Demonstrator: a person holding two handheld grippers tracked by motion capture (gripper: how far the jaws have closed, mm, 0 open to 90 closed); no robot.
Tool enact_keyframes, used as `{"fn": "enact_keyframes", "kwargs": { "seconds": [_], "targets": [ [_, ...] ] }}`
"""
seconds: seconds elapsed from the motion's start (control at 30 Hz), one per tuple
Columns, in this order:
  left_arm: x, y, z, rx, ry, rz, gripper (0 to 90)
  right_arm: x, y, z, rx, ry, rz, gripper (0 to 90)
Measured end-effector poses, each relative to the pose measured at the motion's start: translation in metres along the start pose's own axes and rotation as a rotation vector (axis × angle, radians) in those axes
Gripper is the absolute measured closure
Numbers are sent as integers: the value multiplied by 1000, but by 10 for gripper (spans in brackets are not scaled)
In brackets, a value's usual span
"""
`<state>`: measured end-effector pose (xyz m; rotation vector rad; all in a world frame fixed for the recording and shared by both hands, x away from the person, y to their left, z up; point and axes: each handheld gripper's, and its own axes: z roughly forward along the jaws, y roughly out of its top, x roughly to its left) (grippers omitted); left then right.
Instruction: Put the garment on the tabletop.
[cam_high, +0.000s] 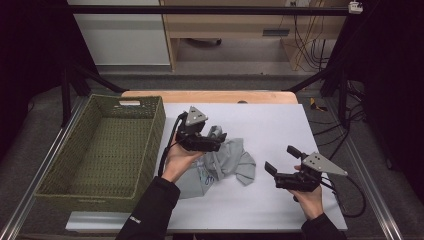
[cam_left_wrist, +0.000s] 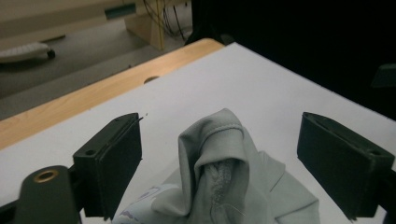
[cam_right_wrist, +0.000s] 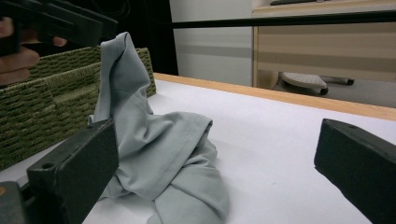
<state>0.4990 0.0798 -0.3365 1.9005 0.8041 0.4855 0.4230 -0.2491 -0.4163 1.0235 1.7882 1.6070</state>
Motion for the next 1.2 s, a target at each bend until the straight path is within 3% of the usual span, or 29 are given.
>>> {"fn": "enact_keyframes", "kwargs": {
  "seconds": [0.1,0.43,0.57,0.6,0.7,1.0,1.2],
  "targets": [
    [0,-9,-8,-65,-6,-20,103,-2,0,-1,-4,1,2,4],
    [-8,-47,-28,-138,-5,-6,79,-3,0,-1,2,1,11,4],
    [-9,-68,-37,-187,6,-5,62,-6,-1,-2,-5,4,-19,4],
    [-9,-73,-39,-199,7,-11,60,-5,-1,-2,-4,0,1,4],
    [-7,-84,-45,-217,-3,-37,54,-5,-1,-3,1,-3,5,4],
    [-2,-102,-59,-234,-18,-59,23,-6,-1,-4,-2,-2,11,4],
    [0,-107,-66,-243,-11,-52,10,-7,-2,-5,-3,0,7,4]
  ]
}}
